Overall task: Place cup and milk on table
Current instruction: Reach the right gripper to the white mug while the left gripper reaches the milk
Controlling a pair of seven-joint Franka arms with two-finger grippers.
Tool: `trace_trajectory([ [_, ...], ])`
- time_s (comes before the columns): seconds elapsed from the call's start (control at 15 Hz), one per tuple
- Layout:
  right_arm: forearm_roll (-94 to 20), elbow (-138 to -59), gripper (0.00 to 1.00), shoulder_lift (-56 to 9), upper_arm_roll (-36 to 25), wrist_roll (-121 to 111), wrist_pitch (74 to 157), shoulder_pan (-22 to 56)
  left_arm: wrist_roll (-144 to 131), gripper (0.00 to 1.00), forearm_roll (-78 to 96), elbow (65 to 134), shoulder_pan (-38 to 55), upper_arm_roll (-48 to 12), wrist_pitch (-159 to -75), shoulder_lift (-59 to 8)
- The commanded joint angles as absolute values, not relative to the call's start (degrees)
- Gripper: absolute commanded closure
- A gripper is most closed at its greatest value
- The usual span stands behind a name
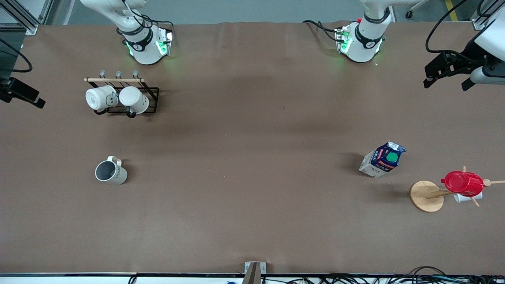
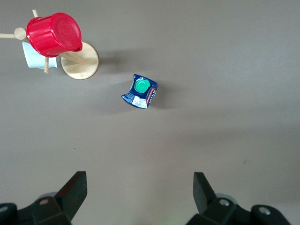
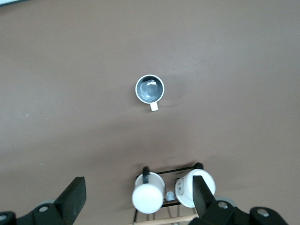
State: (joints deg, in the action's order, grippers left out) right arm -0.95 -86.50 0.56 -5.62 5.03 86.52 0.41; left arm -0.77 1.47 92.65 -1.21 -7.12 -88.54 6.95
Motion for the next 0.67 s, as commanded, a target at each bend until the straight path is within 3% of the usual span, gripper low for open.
trace_trajectory([
  [0.0, 0.7, -84.91, 0.0, 0.44, -4.83, 3.17, 85.0, -0.44, -1.41, 0.0, 0.97, 91.14, -1.14, -6.94, -88.33, 6.15],
  [0.4, 0.35, -83.85, 0.0, -0.26, -4.75, 3.08, 82.88, -0.44, -0.09, 0.0, 0.44, 89.38, -1.76, -6.86, -88.94, 0.46],
  [0.6, 0.35, -83.93, 0.0, -0.44, -4.92, 2.99, 82.97, -0.53, 2.44, 0.0, 0.35, 93.84, -1.85, -6.86, -97.61, -3.24],
])
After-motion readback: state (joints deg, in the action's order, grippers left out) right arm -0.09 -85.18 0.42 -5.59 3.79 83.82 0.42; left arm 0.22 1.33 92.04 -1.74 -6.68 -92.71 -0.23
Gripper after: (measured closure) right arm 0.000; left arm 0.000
